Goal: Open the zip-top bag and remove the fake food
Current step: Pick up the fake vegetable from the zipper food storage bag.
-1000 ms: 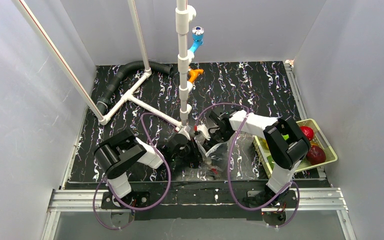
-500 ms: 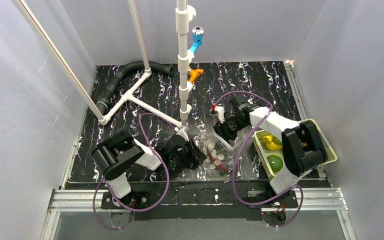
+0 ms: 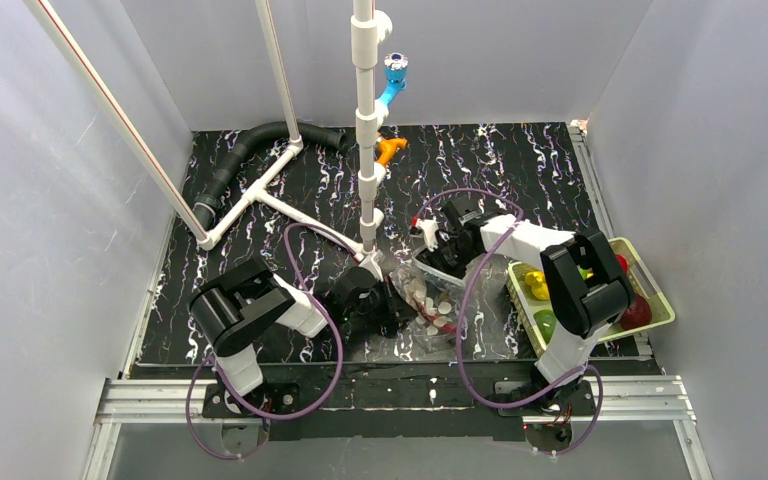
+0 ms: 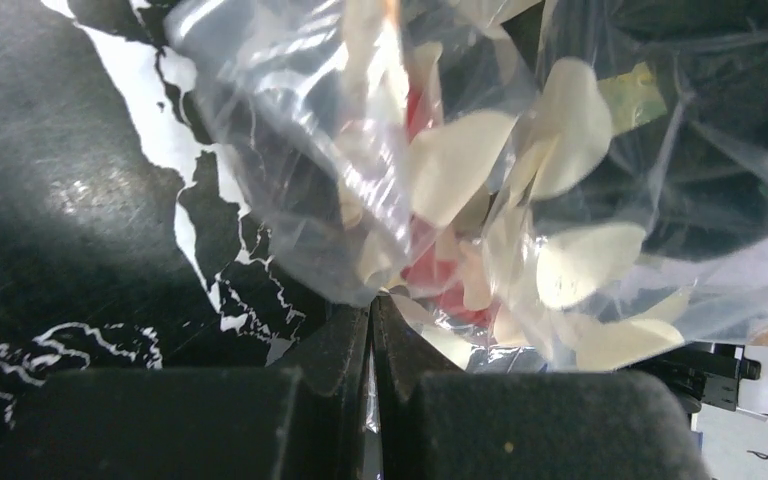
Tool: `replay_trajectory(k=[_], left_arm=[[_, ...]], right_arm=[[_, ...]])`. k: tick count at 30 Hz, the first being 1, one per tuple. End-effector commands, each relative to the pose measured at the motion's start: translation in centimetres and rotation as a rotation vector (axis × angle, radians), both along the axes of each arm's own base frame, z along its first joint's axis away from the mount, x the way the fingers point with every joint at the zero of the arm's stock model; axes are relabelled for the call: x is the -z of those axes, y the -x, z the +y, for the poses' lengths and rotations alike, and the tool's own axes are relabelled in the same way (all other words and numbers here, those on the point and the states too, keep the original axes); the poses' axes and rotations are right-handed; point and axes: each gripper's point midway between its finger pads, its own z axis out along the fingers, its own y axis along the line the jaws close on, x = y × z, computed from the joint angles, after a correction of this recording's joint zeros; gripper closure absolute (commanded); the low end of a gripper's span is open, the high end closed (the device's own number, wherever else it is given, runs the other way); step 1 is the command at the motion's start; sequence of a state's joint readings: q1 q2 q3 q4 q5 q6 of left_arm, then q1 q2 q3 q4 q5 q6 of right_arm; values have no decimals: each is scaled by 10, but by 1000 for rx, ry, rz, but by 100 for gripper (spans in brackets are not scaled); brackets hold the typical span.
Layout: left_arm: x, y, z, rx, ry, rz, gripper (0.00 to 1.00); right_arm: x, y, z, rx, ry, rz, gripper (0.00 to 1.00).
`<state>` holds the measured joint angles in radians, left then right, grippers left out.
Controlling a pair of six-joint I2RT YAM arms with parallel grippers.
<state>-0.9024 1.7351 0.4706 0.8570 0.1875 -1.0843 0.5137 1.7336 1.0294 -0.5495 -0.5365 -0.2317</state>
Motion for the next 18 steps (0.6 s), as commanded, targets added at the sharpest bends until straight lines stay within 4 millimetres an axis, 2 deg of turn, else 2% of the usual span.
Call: replay_trajectory(k=[1, 5, 9, 15, 18], left_arm=[[24, 6, 6, 32, -93, 37, 100], [28, 7, 2, 42, -88, 48, 100], [29, 6, -1, 49, -87, 52, 100], [30, 5, -3, 52, -84, 55, 100], [27, 5, -2, 46, -80, 51, 100]], right_arm=[[-12, -1, 19, -47, -27, -18, 40], [-18, 9, 27, -81, -77, 13, 36], [-16, 11, 28, -89, -75, 21, 33], [3, -1, 20, -48, 66, 1, 38], [14, 5, 21, -94, 141, -31, 39]])
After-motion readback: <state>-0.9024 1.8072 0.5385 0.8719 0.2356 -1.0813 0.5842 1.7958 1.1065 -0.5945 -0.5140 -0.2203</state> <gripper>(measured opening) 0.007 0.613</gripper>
